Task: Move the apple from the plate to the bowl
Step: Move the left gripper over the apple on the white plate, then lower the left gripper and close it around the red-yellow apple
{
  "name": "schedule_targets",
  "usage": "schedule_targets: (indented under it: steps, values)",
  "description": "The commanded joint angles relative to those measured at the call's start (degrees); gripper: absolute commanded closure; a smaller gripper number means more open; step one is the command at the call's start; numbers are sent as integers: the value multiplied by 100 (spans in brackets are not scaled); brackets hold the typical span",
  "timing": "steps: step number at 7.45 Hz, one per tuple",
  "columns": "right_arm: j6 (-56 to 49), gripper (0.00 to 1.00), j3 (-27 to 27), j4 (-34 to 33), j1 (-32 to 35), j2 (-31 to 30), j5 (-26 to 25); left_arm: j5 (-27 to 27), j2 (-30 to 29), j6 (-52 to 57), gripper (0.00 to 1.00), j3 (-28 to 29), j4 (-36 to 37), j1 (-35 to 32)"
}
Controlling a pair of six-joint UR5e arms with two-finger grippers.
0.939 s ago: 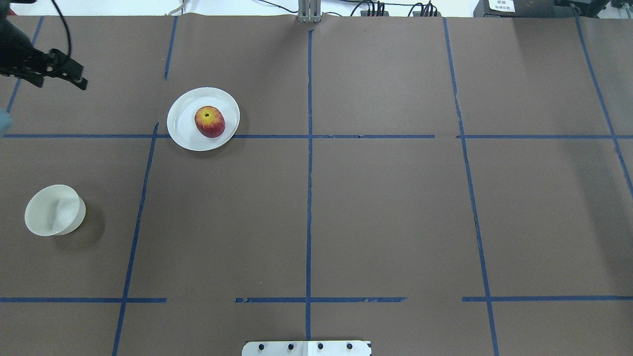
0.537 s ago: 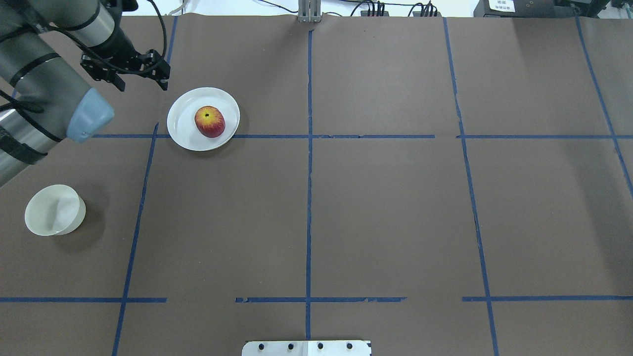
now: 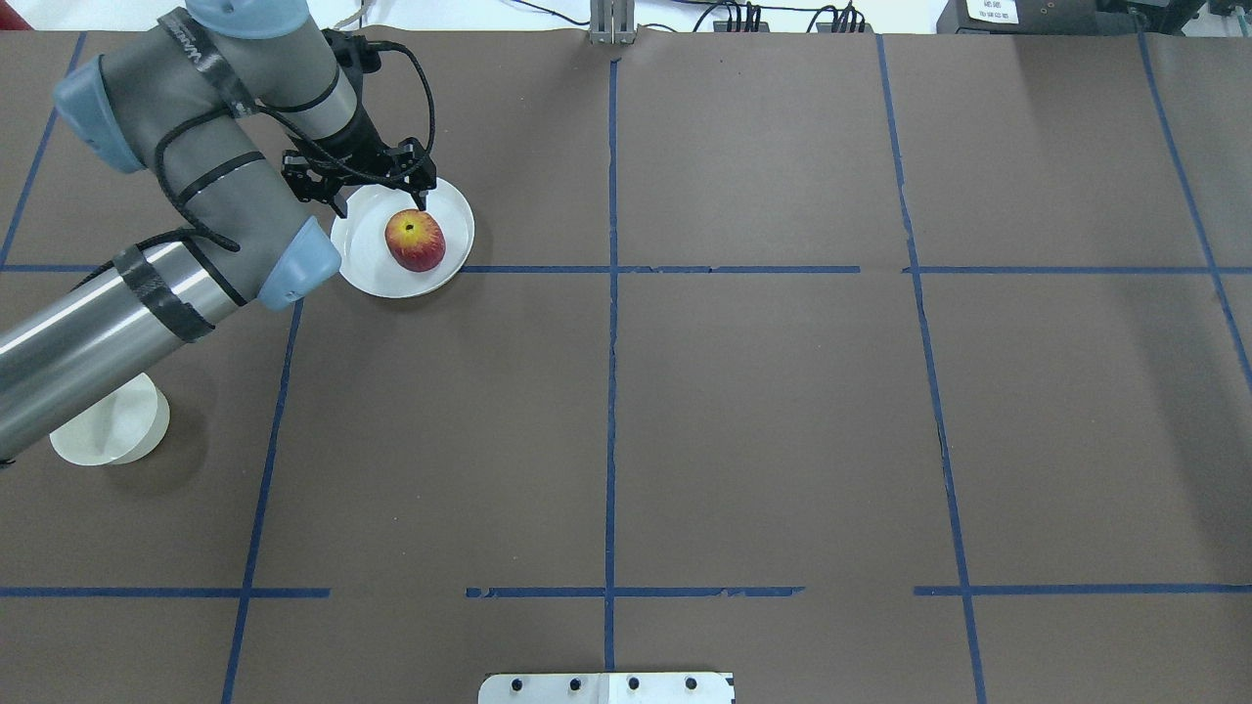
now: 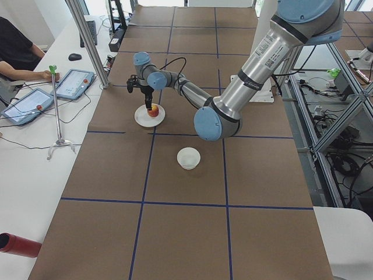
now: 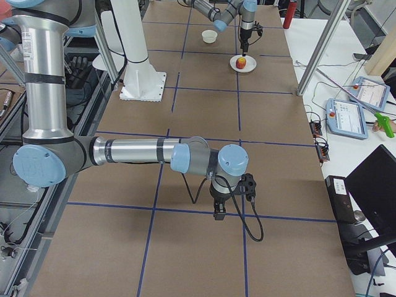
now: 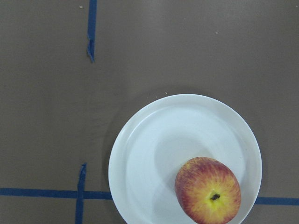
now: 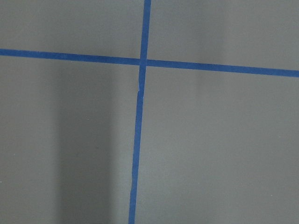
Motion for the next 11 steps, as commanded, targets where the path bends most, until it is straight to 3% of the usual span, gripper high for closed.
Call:
schedule_targets:
  steps: [1, 7, 8, 9, 11]
  values:
    - [0, 0, 0, 0, 0, 0, 0, 141, -110, -221, 0, 586, -629, 124]
    - [0, 0, 0, 0, 0, 0, 0, 149, -110, -335, 0, 650, -685, 397]
    - [0, 0, 0, 0, 0, 0, 0, 149, -93, -336, 2, 641, -685, 397]
    - [0, 0, 0, 0, 0, 0, 0, 149, -84, -336, 12, 650, -703, 371]
    - [0, 0, 0, 0, 0, 0, 0, 158, -75, -336, 14, 650, -712, 275]
